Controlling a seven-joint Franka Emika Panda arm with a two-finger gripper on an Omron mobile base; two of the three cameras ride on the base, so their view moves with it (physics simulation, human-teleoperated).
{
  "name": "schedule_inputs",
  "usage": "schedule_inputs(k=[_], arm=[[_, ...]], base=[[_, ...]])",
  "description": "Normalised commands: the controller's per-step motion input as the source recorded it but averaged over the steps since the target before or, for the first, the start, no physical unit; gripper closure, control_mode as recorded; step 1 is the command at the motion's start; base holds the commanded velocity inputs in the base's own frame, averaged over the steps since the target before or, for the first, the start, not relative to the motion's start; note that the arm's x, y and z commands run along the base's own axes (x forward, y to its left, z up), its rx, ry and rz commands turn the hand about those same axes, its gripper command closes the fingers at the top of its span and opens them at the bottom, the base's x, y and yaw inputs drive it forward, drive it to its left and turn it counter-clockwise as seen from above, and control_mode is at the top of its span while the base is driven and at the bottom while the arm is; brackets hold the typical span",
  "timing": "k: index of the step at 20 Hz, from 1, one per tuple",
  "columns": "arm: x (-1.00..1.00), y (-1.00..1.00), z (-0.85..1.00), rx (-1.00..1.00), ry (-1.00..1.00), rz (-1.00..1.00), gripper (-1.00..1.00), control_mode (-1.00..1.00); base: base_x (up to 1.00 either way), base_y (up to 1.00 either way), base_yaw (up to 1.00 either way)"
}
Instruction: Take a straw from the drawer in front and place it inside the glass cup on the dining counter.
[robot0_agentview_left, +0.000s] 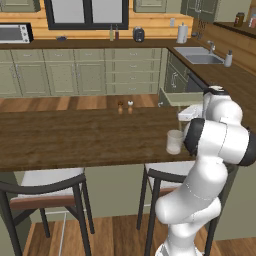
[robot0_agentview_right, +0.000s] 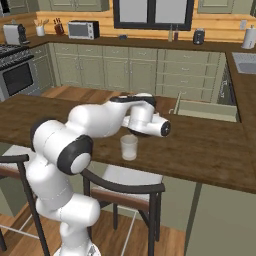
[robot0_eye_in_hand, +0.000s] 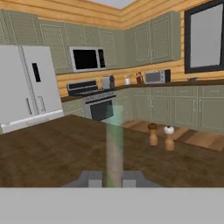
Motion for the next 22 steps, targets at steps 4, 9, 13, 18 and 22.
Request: schedule_inputs(k=[4, 9, 13, 18, 22], arm=[[-0.39, 0.02, 0.09, 0.1, 0.0, 0.0, 1.0, -1.0], [-0.07, 0.08, 0.0, 0.04, 0.0, 0.0, 1.0, -1.0], [0.09, 0.15, 0.0, 0.0, 0.0, 0.0, 1.0, -1.0], [0.04, 0.0, -0.1, 0.0, 0.0, 0.0, 1.0, -1.0], [0.0, 0.0, -0.27, 0.0, 0.0, 0.0, 1.0, -1.0]], base=[[0.0, 0.0, 0.0], [0.0, 0.0, 0.0], [0.0, 0.0, 0.0], [0.0, 0.0, 0.0], [0.0, 0.0, 0.0]])
